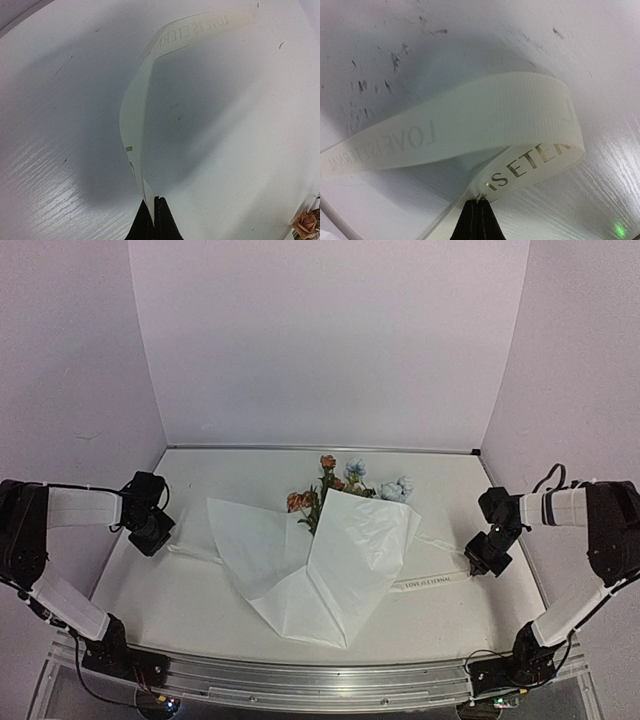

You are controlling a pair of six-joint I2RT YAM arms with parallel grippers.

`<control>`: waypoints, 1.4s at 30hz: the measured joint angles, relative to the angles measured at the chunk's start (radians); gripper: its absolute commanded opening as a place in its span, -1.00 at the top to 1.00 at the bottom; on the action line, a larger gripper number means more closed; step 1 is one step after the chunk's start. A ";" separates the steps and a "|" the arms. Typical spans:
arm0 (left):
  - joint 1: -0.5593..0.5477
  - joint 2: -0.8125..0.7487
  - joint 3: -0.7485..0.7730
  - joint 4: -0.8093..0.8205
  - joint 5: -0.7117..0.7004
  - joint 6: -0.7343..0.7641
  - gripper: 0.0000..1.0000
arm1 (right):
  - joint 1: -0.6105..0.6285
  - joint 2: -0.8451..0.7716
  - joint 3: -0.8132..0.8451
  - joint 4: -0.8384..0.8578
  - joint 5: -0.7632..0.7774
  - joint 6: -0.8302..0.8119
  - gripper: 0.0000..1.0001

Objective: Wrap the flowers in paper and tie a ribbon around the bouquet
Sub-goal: Adjust the right side of the ribbon at the center of the board, then fold the 2/3-folded wrapping paper at the center of the board.

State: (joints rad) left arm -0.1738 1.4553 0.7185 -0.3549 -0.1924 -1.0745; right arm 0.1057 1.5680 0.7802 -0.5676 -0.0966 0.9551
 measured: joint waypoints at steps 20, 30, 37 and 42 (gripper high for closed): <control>0.009 -0.013 0.022 -0.005 0.062 0.075 -0.92 | 0.125 -0.119 0.117 -0.111 -0.077 -0.151 -0.70; 0.009 -0.256 -0.001 -0.118 0.090 0.098 -0.87 | 0.334 -0.032 0.152 0.009 -0.144 -0.151 -0.60; -0.167 -0.419 -0.113 -0.204 0.140 -0.001 -0.81 | 0.354 0.108 0.152 0.183 -0.222 -0.112 -0.64; -0.340 -0.458 -0.166 -0.231 0.171 -0.090 -0.82 | 0.376 0.156 0.161 0.257 -0.253 -0.091 -0.64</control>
State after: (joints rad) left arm -0.5135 0.9978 0.5523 -0.5857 -0.0218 -1.1645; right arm 0.4813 1.7240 0.9411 -0.3105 -0.3498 0.8645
